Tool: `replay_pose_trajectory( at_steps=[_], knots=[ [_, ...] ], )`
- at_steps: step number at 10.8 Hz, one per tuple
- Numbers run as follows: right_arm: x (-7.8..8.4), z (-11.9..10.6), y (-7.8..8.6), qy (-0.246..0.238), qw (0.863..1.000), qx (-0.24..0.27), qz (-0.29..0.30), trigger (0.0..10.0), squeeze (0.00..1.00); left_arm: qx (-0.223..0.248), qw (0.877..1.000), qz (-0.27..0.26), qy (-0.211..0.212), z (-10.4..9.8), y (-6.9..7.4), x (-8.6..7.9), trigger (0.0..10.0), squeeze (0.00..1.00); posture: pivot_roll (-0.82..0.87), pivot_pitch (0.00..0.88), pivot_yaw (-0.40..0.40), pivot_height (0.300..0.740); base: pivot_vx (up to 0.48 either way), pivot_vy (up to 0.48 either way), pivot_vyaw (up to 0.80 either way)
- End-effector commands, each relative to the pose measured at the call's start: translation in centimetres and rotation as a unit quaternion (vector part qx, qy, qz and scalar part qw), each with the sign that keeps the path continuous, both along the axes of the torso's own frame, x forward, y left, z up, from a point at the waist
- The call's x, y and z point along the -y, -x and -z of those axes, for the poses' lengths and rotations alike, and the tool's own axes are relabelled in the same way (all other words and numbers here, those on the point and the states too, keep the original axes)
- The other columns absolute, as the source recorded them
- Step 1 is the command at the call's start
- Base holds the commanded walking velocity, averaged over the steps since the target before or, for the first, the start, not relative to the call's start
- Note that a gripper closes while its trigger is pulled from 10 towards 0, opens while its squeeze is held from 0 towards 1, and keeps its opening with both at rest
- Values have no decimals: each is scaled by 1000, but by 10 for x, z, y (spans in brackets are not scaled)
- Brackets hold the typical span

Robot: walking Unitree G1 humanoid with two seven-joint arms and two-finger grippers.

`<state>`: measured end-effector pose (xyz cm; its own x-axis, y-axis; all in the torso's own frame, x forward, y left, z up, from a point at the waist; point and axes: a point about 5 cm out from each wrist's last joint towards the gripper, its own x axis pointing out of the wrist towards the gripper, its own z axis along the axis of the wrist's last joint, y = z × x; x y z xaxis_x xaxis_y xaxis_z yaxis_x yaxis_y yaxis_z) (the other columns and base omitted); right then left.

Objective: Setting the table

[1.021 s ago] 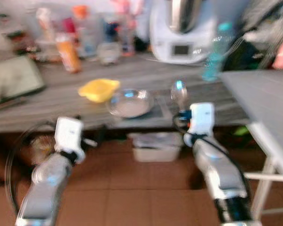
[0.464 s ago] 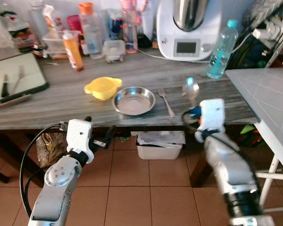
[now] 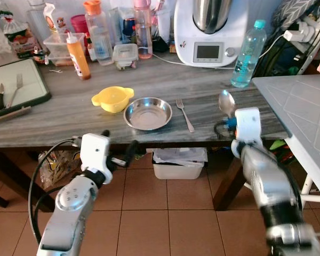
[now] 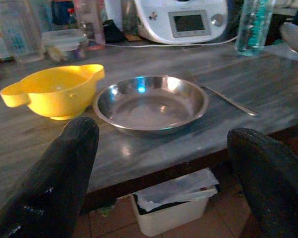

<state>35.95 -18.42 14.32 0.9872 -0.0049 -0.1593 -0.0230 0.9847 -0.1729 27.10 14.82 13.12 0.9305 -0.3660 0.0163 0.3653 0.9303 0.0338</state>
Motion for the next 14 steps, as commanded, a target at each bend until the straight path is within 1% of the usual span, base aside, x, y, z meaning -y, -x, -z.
replay_pose_trajectory(
  at_steps=[1,2,4,6,9,10,11,13,14],
  knots=[
    [0,-4,-5,-5,1000,3,-6,10000,0,2,1000,0,-2,-3,2,-1,10000,0,37,78,26,740,0,0,0],
    [-3,-7,-17,-4,1000,-11,-16,10000,0,-2,1000,-1,-3,-2,5,-3,10000,0,46,97,20,740,0,0,0],
    [-8,-6,-25,-9,999,-27,-24,10000,0,-10,1000,1,-4,-1,11,-3,10000,0,55,118,18,740,0,0,0],
    [-13,-5,-32,-33,999,-37,-18,10000,0,-15,1000,7,-5,-1,15,-2,10000,0,65,139,22,740,0,0,0],
    [-23,1,-35,-46,997,-52,-25,10000,0,-18,1000,11,-8,-4,19,-4,10000,0,82,155,20,740,0,0,0],
    [-29,0,-37,-46,997,-48,-32,10000,0,-19,1000,12,-7,-5,20,-3,10000,0,85,157,17,740,0,0,0],
    [-34,-7,-39,-37,998,-28,-41,10000,0,-17,1000,11,-1,-6,20,-2,10000,0,85,154,14,740,0,0,0],
    [-27,-17,-37,-39,998,32,-33,10000,0,-13,1000,5,2,-10,17,-2,10000,0,77,137,19,740,0,0,0],
    [-21,-19,-33,-39,997,52,-28,10000,0,-9,1000,3,2,-12,15,-4,10000,0,71,127,24,740,0,0,0]
  ],
)
